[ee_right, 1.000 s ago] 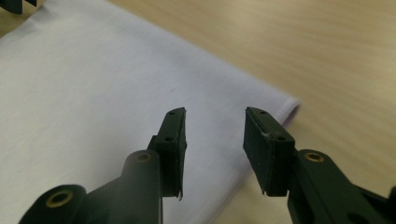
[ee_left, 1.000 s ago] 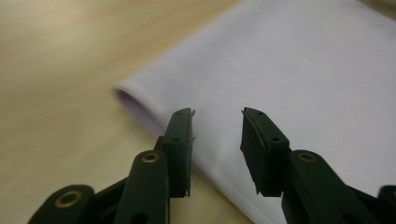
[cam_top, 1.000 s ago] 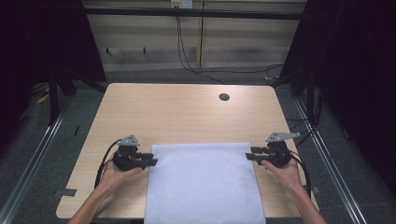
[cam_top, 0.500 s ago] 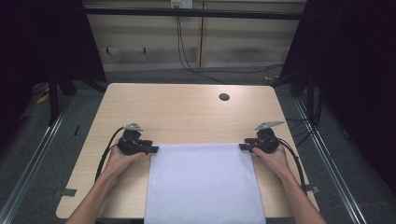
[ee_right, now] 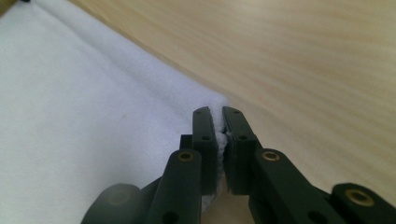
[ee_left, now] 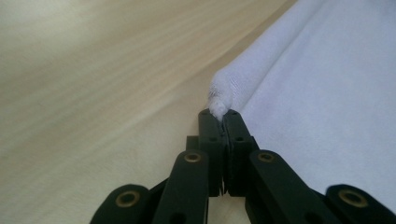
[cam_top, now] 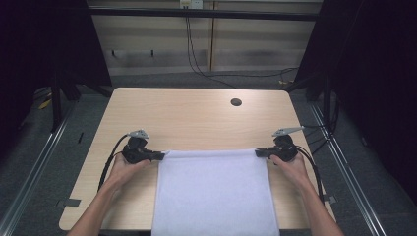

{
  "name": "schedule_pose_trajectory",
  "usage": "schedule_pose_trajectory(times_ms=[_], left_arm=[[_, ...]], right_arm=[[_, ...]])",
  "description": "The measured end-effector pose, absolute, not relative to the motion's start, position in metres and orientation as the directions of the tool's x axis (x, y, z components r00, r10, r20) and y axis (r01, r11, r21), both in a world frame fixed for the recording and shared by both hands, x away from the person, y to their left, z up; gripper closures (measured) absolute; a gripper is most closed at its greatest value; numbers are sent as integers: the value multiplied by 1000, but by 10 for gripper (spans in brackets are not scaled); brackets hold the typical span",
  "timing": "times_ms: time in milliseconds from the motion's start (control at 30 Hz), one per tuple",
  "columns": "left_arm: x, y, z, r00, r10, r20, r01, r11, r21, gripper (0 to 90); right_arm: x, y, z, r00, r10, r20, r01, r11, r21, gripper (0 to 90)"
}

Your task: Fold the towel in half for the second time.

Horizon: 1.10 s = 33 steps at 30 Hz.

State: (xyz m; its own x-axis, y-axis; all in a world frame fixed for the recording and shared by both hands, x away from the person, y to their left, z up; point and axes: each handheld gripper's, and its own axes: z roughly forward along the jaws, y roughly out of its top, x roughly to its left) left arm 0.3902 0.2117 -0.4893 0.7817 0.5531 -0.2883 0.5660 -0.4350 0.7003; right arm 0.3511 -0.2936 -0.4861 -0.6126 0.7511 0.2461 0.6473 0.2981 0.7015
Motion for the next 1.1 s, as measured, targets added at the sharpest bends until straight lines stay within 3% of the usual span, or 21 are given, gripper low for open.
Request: schedule_pose_trajectory(times_ms=[267, 767, 967, 1100], left_arm=[[410, 214, -459, 777, 559, -290, 562, -407, 720, 885], [441, 205, -399, 758, 619, -206, 474, -306, 825, 885], [420, 200, -389, 784, 594, -181, 423, -299, 855, 885], [384, 204, -395, 808, 571, -147, 389, -330, 860, 885]], right_arm=[[372, -295, -455, -611, 753, 245, 618, 260, 742, 856], [404, -304, -391, -567, 803, 184, 539, 193, 820, 858], [395, -308, -373, -591, 791, 157, 487, 195, 851, 858], [363, -307, -371, -639, 760, 116, 443, 241, 863, 858]])
